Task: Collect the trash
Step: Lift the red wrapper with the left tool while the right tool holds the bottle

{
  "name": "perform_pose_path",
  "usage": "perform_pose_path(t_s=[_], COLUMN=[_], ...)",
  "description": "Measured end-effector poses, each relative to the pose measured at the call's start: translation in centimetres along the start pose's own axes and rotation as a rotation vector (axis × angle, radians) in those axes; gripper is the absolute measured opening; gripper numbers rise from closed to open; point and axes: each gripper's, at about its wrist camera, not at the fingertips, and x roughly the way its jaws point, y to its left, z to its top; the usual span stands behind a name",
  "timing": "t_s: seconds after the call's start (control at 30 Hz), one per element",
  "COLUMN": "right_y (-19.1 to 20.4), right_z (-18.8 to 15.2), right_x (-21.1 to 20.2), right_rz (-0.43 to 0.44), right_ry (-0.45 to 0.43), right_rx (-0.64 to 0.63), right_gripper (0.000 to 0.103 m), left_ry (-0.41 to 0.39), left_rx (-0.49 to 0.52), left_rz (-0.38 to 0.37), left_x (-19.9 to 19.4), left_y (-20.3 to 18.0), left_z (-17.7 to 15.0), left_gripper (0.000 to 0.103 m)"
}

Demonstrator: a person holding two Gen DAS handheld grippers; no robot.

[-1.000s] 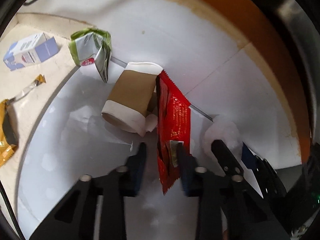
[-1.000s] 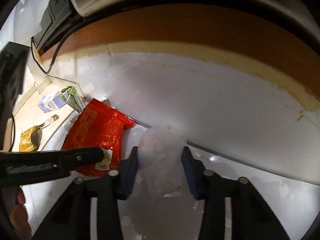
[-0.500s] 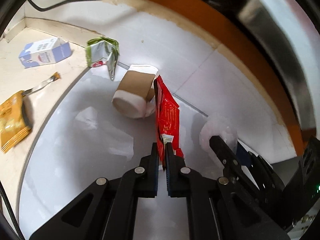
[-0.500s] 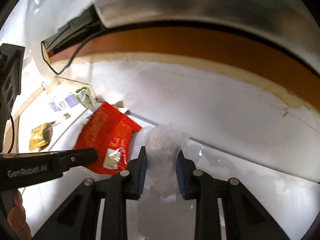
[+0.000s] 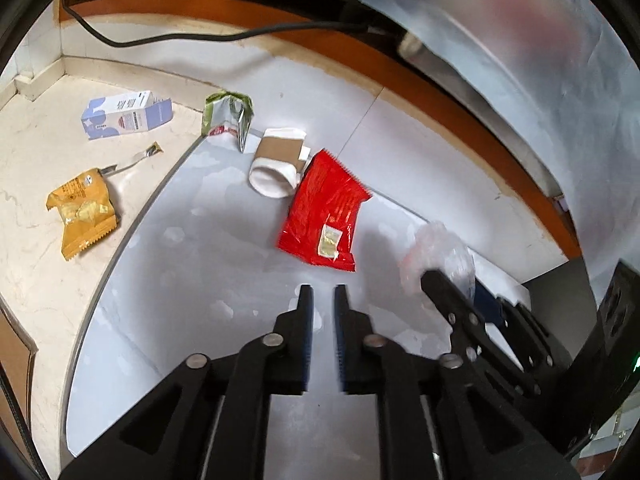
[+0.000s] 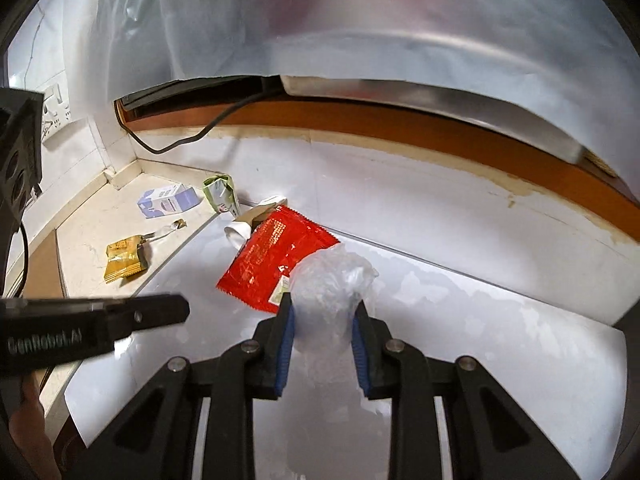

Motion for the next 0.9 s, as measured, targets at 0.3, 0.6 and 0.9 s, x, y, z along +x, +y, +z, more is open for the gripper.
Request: perform_pose_path(t_s=[0.3,0.6,0.9], right_y=[-1.1,-2.7,-4.2], right_z=[-0.7,-0.2,-0.1], right_x=[-0.7,1.8,4.2], right_rz=[0.005,0.005,0.019], right_ry=[0.008,0.035,0.06], right_rx=[0.042,0.055,0.065], right_gripper=[0.026,0.026,0.026], left_ry=[0.01,0.047,0.128], left_rx=[-0.007,0.155,0.208], left_rz=[-0.007,0.213,0.351], left_x=[1.6,6.5,11.4], left_y=[-0.4,-4.7,-6.2], left_z=[1.9,3.8,5.1], left_gripper=[0.072,0.078,0.08])
